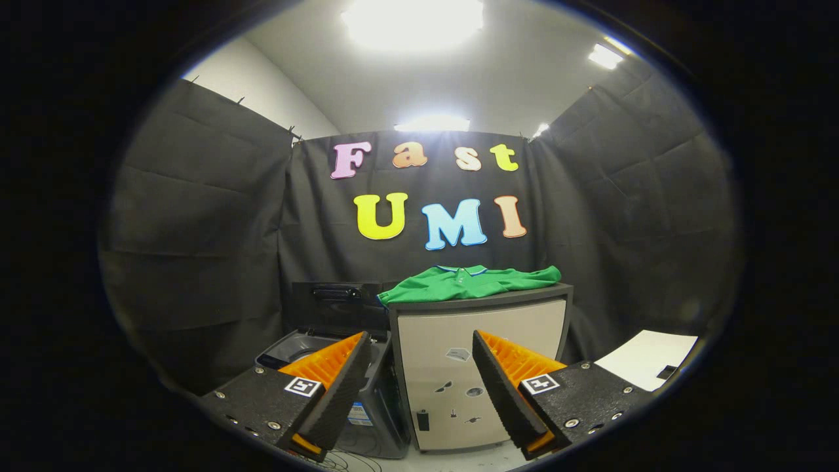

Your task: Put the clothes into the washing machine and then close the washing machine lid.

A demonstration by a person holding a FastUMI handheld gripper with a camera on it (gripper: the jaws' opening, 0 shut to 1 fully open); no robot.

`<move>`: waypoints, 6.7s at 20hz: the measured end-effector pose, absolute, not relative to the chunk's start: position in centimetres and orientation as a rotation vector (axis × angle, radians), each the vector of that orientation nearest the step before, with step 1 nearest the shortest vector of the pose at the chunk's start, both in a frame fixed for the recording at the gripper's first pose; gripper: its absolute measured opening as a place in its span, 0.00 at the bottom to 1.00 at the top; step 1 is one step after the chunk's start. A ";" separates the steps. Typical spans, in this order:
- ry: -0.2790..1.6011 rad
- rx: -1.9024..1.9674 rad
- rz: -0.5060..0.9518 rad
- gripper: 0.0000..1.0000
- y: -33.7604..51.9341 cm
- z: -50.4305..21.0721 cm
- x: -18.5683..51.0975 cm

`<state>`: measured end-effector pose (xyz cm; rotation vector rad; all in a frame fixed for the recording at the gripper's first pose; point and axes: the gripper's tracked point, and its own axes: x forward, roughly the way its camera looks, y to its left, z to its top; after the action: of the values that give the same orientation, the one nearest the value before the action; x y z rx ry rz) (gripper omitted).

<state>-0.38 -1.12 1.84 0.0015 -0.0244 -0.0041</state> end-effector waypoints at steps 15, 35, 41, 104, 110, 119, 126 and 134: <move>-0.062 0.010 -0.022 0.95 -2.9 7.1 1.5; 0.007 -0.036 -0.011 0.95 -6.9 13.4 18.8; 0.054 -0.029 -0.003 0.95 -7.8 13.8 23.1; 0.729 -0.017 0.044 0.04 -12.3 -1.4 45.5; 0.681 0.229 0.078 0.00 -11.7 0.4 44.9; 0.486 0.455 0.270 0.00 -8.2 8.4 43.7; 0.403 0.608 0.396 0.00 -3.4 13.0 42.4; 0.321 0.649 0.500 0.00 2.1 17.0 40.9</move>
<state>40.90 2.14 17.01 0.6490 0.3210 0.5001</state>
